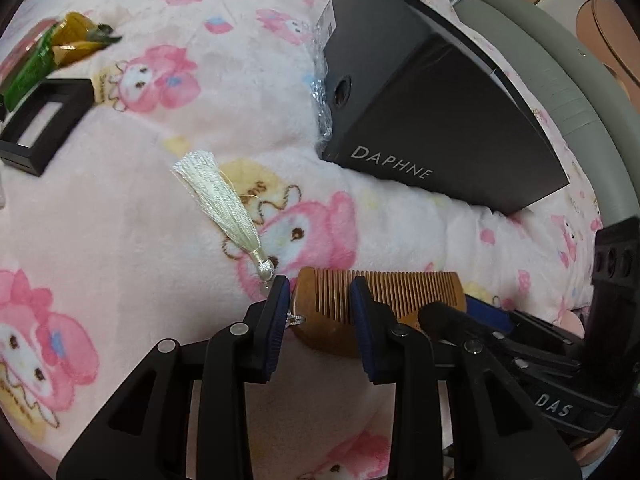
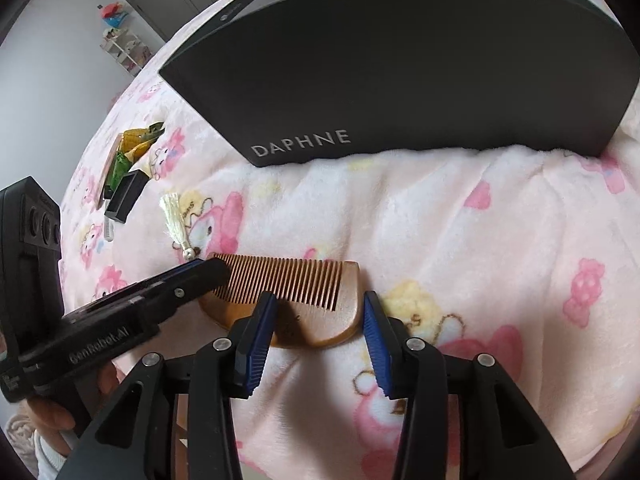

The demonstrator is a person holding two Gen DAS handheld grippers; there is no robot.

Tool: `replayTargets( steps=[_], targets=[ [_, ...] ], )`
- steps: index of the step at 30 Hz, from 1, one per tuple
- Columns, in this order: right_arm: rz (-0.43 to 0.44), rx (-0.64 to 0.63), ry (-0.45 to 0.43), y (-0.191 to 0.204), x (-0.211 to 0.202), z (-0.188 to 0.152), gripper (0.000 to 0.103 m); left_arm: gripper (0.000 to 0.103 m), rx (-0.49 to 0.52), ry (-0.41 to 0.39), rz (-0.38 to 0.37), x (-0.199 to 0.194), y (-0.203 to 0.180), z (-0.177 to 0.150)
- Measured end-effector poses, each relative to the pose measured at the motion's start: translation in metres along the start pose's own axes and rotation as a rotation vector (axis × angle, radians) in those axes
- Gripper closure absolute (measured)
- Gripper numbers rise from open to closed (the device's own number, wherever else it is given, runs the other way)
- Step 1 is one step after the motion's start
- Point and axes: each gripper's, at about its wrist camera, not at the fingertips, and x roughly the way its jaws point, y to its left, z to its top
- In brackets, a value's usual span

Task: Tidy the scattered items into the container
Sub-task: 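Close the right tool on the wooden comb and lift it, then carry the comb over the DAPHNE box and lower it inside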

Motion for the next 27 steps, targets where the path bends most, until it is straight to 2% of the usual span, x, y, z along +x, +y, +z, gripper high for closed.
replayTargets(
  steps=[5, 11, 16, 22, 27],
  targets=[
    [0.024, -0.011, -0.023, 0.006, -0.018, 0.007, 0.063, 0.073, -0.065, -0.031, -0.079, -0.027, 0.003, -0.009],
    [0.037, -0.061, -0.123, 0.014, -0.071, 0.026, 0.063, 0.073, -0.024, -0.135, -0.096, -0.08, -0.035, 0.001],
    [0.065, -0.044, -0.2, 0.0, -0.112, 0.047, 0.063, 0.073, 0.039, -0.189, -0.118, -0.099, -0.078, 0.04],
    [0.064, 0.006, -0.264, -0.034, -0.142, 0.086, 0.063, 0.073, 0.102, -0.169, -0.124, -0.082, -0.129, 0.095],
    [0.033, 0.023, -0.32, -0.058, -0.166, 0.124, 0.063, 0.073, 0.153, -0.158, -0.161, -0.064, -0.163, 0.13]
  ],
)
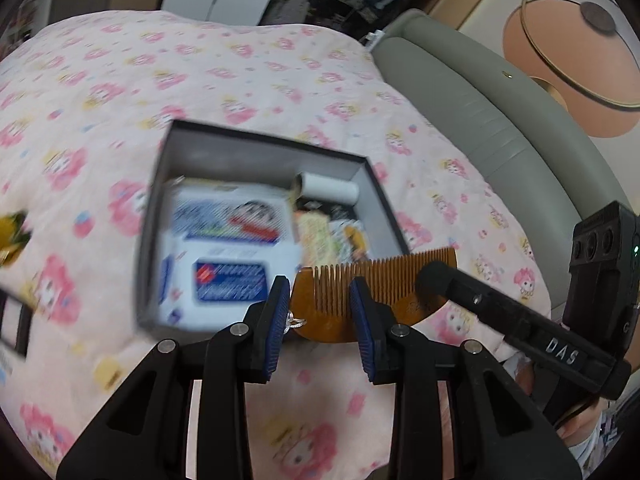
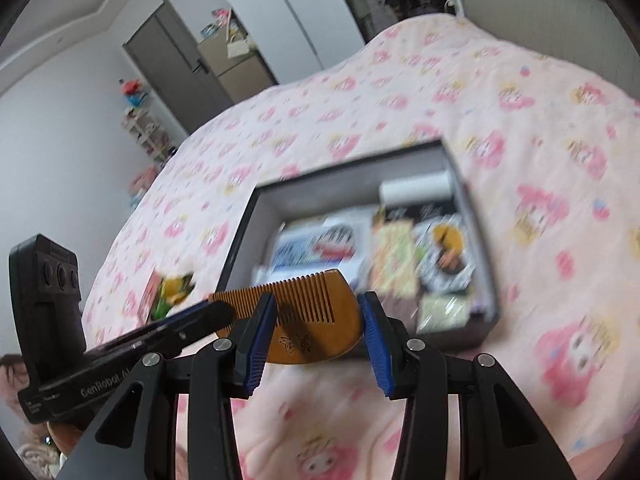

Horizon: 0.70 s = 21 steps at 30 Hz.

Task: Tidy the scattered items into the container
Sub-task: 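Carry the comb over the DAPHNE box and lower it inside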

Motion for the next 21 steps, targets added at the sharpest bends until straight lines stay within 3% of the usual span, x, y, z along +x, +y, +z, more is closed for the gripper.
replayTargets(
  steps=[9, 15, 21],
  targets=[
    [-0.029, 0.022, -0.069, -0.041, 0.01, 0.054, 0.063, 0.07, 0.062, 0.036, 0.004, 0.056, -0.027, 0.051],
    [-0.054, 0.065, 0.016, -0.075, 0.05, 0.044, 0.063, 0.07, 0.011, 0.139, 0.032, 0.112, -0.012, 0.039],
    [-0.078, 0.057, 0.086, -0.085, 0.079, 0.03, 0.063, 0.07, -0.011, 0.192, 0.065, 0.14, 0.003, 0.031]
  ],
)
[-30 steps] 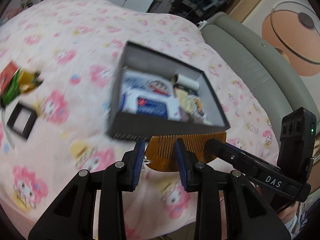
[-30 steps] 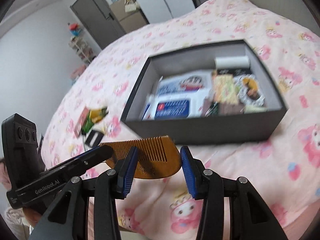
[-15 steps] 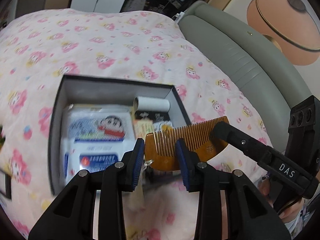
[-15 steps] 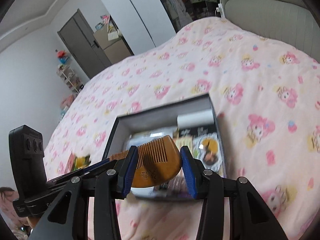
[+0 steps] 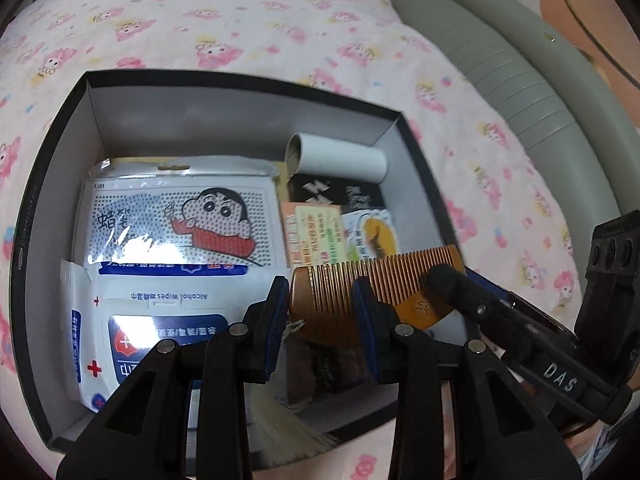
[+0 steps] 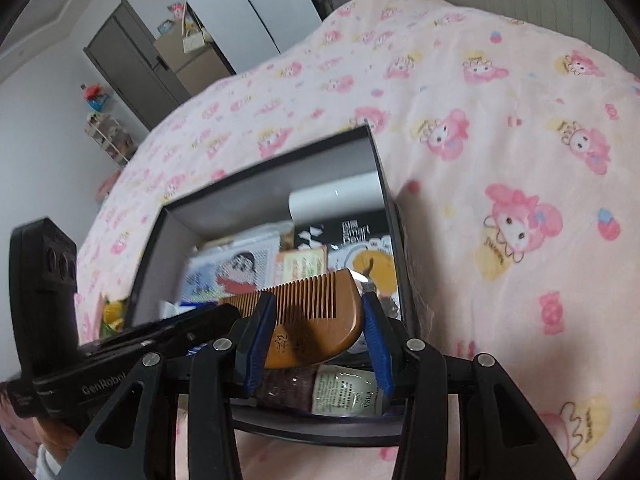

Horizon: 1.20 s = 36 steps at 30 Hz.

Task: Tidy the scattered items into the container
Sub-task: 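Carry the comb over the DAPHNE box and lower it inside, then open the right tool to release the comb and withdraw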

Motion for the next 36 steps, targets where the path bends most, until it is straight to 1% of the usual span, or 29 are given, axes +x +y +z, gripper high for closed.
replayTargets(
  steps=[2, 5, 8, 10, 12, 15, 17, 19, 21, 24, 27, 29, 30, 31, 33, 34, 36],
  targets=[
    [-0.017, -0.007, 0.021, -0.001, 0.01, -0.004, 0.063, 0.069, 0.005, 0.014, 0.017, 0.006, 0.001, -0.002],
    [-0.067, -0.06, 0.017, 0.007, 0.015, -0.006, 0.063, 0.071, 0.015, 0.032, 0.043, 0.013, 0.001, -0.002],
    [-0.083, -0.058, -0.006, 0.009, 0.008, -0.008, 0.063, 0.071, 0.025, 0.002, 0.067, 0.006, -0.002, -0.002],
    [-0.085, -0.05, -0.03, 0.006, 0.001, -0.008, 0.063, 0.071, -0.004, -0.035, 0.079, -0.001, 0.002, -0.002],
    [-0.087, -0.043, -0.049, 0.004, -0.006, -0.007, 0.063, 0.071, -0.04, -0.05, 0.106, -0.004, 0.008, -0.002],
    [-0.084, -0.044, -0.045, 0.004, -0.008, -0.006, 0.063, 0.072, -0.069, -0.042, 0.154, 0.001, 0.016, -0.004],
    [-0.081, -0.054, -0.037, 0.007, -0.008, -0.008, 0.064, 0.072, -0.078, -0.021, 0.161, 0.005, 0.019, -0.004],
    [-0.081, -0.058, -0.024, 0.01, -0.004, -0.011, 0.064, 0.072, -0.078, -0.003, 0.167, 0.012, 0.018, -0.002],
    [-0.088, -0.056, -0.012, 0.012, 0.0, -0.013, 0.064, 0.072, -0.054, 0.016, 0.188, 0.02, 0.014, 0.001],
    [-0.092, -0.041, -0.001, 0.012, 0.001, -0.018, 0.064, 0.072, -0.028, 0.009, 0.215, 0.024, 0.006, 0.006],
    [-0.094, -0.034, -0.004, 0.012, -0.004, -0.022, 0.064, 0.072, -0.03, -0.017, 0.239, 0.025, 0.005, 0.014],
    [-0.098, -0.031, -0.007, 0.012, -0.008, -0.024, 0.064, 0.072, -0.02, 0.047, 0.23, 0.036, 0.003, 0.014],
    [-0.101, -0.029, -0.008, 0.012, -0.009, -0.024, 0.064, 0.072, 0.011, 0.049, 0.243, 0.036, -0.002, 0.012],
    [-0.105, -0.028, -0.009, 0.011, -0.01, -0.025, 0.064, 0.075, 0.04, 0.054, 0.25, 0.036, -0.007, 0.01],
    [-0.111, -0.025, -0.013, 0.011, -0.013, -0.025, 0.064, 0.075, 0.061, 0.095, 0.172, 0.034, -0.015, 0.002],
    [-0.113, -0.023, -0.015, 0.011, -0.014, -0.025, 0.064, 0.075, 0.062, 0.094, 0.151, 0.029, -0.017, -0.002],
    [-0.118, -0.018, -0.02, 0.012, -0.018, -0.025, 0.064, 0.075, 0.08, 0.058, 0.173, 0.017, -0.021, -0.007]
  ],
)
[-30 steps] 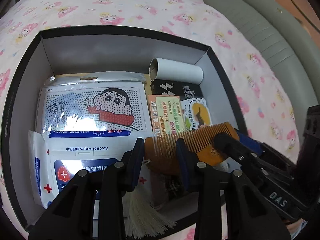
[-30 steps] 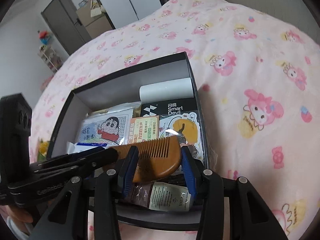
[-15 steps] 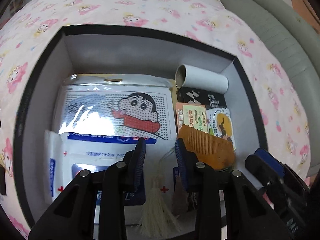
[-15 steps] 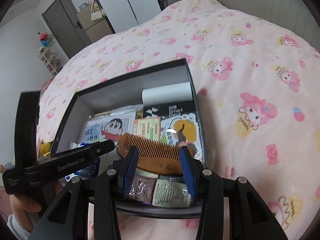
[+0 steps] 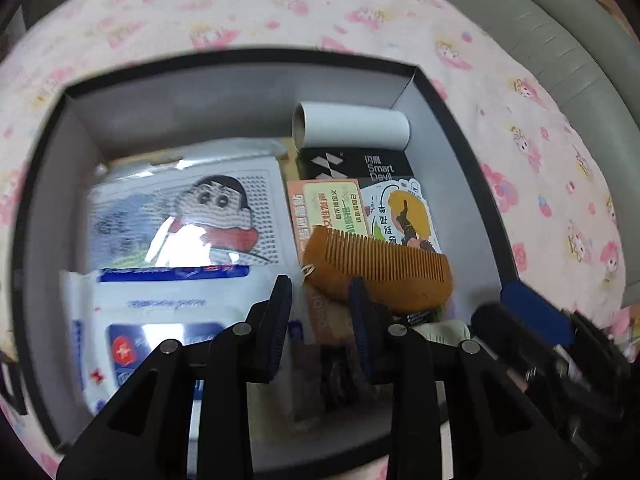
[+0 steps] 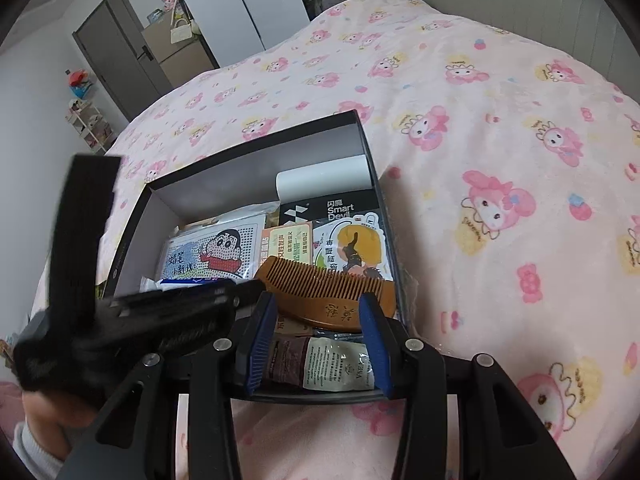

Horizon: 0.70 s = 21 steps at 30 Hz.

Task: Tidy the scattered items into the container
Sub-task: 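Open the right tool to release the comb and withdraw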

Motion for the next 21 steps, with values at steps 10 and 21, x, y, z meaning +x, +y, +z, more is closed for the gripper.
replayTargets(
  steps=[10, 21],
  targets=[
    [-0.019, -0.033, -0.066, 0.025, -0.047, -0.002, 0.062, 0.071, 0.018, -0.159, -0.083, -0.095, 0.002, -0.034],
    [0.03, -0.129, -0.148, 0.078, -0.102, -0.028, 0.06, 0.07, 0.05, -0.283, -0.015, -0.167, 0.007, -0.073]
  ],
)
